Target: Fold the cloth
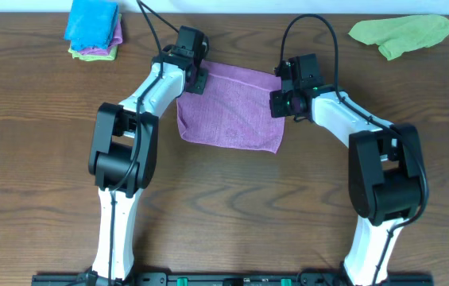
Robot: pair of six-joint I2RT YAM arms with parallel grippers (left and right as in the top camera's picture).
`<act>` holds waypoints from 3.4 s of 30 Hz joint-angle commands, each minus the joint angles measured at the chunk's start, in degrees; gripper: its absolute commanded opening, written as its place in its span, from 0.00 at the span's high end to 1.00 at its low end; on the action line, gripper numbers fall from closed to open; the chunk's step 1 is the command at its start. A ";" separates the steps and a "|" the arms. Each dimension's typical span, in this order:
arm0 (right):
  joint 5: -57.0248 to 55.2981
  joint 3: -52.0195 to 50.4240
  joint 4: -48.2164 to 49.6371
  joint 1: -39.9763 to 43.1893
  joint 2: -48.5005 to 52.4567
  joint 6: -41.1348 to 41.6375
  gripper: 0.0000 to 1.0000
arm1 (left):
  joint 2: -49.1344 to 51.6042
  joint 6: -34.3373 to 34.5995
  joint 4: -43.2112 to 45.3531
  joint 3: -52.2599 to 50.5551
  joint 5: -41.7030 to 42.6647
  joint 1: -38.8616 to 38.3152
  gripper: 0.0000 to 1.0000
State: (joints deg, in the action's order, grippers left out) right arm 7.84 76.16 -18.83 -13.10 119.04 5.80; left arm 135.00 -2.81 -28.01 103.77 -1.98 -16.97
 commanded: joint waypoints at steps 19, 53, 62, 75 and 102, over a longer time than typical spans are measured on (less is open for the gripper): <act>0.09 4.07 -13.27 -0.42 1.20 -0.74 0.99 | 2.99 7.58 -23.39 -0.52 3.93 -1.14 0.94; 0.11 14.05 -18.01 -0.48 1.29 -8.26 0.99 | -8.26 12.15 -21.81 -0.15 4.13 -3.74 0.94; 2.97 14.03 -17.51 -0.48 3.28 -8.24 0.99 | -8.26 12.74 -23.19 -1.36 8.11 -3.93 0.94; 6.58 14.03 -17.16 -0.59 4.09 -8.26 0.99 | -8.26 14.05 -20.35 -5.88 9.51 -4.11 0.94; 0.61 14.03 -6.05 -2.58 7.74 -7.54 0.99 | -8.26 13.97 -19.74 -6.05 9.51 -4.07 0.94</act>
State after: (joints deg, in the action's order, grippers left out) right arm 10.22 89.21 -25.43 -15.38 126.17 -1.91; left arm 128.46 10.57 -47.57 98.15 7.33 -20.82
